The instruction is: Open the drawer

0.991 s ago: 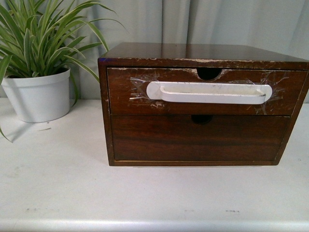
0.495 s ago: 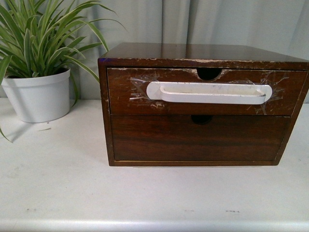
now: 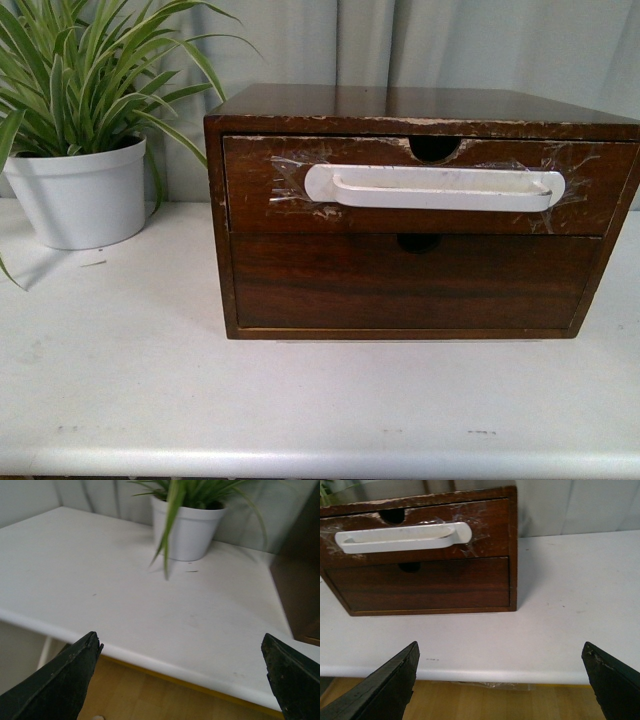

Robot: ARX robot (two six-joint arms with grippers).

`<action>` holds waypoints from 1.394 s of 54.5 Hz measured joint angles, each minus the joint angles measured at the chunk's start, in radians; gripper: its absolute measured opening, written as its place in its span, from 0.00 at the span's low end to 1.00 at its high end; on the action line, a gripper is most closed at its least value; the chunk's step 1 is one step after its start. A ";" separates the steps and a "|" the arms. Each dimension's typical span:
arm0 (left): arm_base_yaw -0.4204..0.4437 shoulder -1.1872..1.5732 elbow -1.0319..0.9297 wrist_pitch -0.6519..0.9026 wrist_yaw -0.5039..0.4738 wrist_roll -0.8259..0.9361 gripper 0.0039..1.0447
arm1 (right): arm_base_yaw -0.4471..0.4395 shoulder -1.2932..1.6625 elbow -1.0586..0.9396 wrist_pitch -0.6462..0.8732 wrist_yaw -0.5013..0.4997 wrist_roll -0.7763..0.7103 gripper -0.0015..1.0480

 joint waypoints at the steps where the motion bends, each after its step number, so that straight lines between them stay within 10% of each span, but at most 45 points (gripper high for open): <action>1: 0.018 0.039 0.018 0.019 0.064 0.021 0.94 | 0.000 0.026 0.016 0.000 -0.011 -0.011 0.91; 16: 0.161 0.416 0.251 0.040 0.636 0.395 0.94 | 0.020 0.373 0.268 0.009 -0.156 -0.325 0.91; 32: 0.135 0.677 0.534 -0.195 0.869 0.774 0.94 | 0.037 0.579 0.506 -0.126 -0.225 -0.601 0.91; 50: 0.005 0.883 0.795 -0.497 0.913 1.022 0.94 | 0.064 0.751 0.723 -0.320 -0.260 -0.807 0.91; 76: -0.211 1.121 1.051 -0.553 0.852 1.073 0.94 | 0.146 0.922 0.879 -0.425 -0.226 -0.931 0.91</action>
